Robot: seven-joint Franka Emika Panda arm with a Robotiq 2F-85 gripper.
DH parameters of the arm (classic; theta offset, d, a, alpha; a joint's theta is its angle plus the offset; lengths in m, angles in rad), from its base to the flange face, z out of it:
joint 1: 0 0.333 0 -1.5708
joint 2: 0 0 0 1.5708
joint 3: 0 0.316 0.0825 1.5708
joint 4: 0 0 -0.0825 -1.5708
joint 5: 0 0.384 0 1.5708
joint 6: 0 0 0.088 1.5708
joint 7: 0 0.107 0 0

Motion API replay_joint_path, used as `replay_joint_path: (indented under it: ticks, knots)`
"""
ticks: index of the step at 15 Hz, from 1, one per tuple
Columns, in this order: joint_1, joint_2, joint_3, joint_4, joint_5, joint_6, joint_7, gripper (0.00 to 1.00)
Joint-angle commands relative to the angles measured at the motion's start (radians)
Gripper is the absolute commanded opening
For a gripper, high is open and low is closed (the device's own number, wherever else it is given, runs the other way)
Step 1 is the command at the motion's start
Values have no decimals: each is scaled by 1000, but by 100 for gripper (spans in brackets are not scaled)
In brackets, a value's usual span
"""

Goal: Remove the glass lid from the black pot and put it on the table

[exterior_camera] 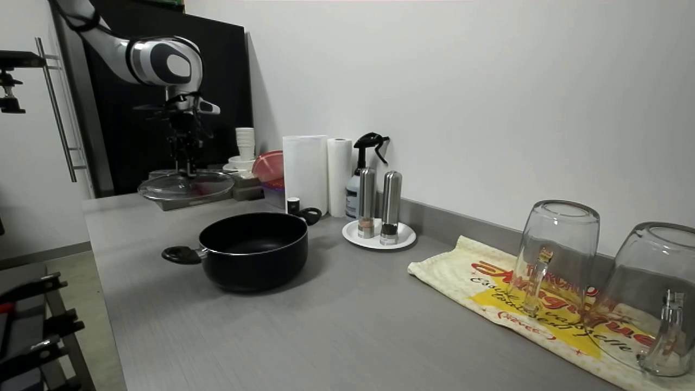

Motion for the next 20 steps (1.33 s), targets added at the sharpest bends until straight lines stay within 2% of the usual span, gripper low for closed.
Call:
replay_joint_path:
  ticks: [1, 9, 20]
  knots:
    - [29, 80, -9, 75, -28, -30, 14, 25]
    - [87, 208, -36, 134, -57, 15, 48, 25]
    - [173, 302, -101, 181, -148, 85, 139, 25]
